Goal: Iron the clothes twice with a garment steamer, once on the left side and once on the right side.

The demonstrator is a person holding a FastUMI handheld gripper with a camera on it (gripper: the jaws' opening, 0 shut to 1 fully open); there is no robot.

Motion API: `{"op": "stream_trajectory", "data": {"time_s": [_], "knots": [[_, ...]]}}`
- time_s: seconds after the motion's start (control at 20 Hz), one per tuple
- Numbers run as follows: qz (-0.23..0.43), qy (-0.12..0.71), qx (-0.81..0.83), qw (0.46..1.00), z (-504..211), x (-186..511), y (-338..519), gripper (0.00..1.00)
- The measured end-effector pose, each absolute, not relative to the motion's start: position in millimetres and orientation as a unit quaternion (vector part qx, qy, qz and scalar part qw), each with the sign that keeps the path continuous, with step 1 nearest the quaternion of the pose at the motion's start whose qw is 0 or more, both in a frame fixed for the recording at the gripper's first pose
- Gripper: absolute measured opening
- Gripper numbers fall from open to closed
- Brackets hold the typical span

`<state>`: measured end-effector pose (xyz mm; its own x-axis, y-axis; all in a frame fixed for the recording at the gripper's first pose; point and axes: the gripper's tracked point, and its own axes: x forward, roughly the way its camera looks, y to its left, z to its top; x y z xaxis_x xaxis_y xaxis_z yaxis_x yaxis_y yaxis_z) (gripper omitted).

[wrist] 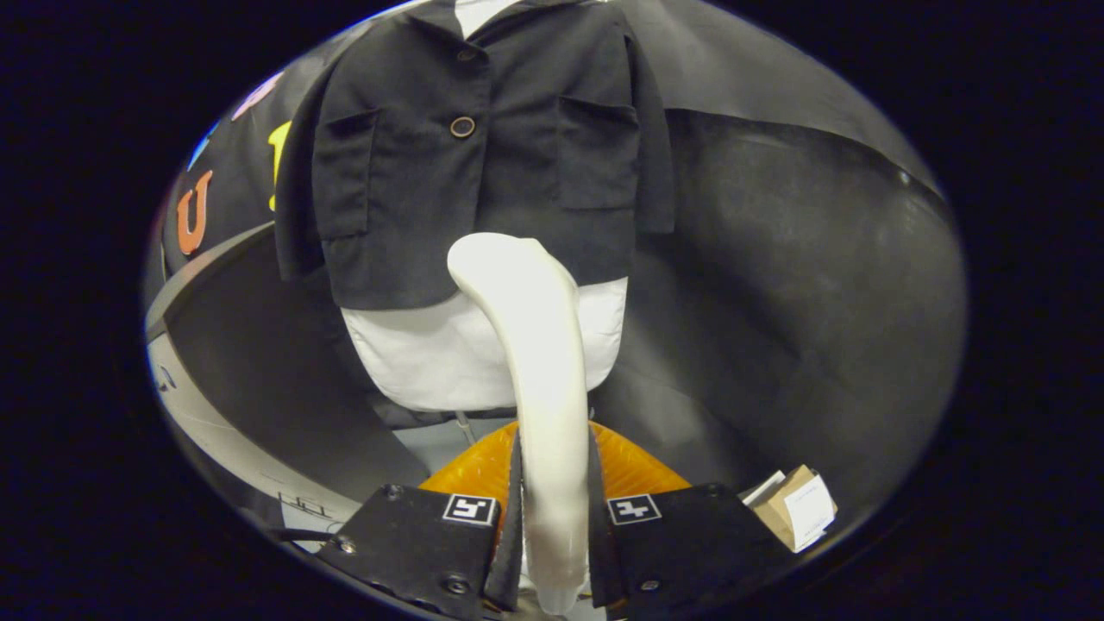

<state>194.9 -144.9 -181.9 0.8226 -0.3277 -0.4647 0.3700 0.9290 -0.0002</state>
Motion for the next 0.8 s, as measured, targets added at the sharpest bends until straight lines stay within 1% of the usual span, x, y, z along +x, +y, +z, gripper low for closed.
{"op": "stream_trajectory", "data": {"time_s": [0.15,0.4,0.65,0.8], "knots": [[-0.171,0.222,0.038,0.959,-169.4,183.3,-137.8,0.34],[-0.187,0.182,0.044,0.964,-141.1,155.6,-111.7,0.34],[-0.198,0.139,0.053,0.969,-97.6,135.2,-74.1,0.34],[-0.193,0.102,0.037,0.975,-64.2,120.1,-45.9,0.34]]}}
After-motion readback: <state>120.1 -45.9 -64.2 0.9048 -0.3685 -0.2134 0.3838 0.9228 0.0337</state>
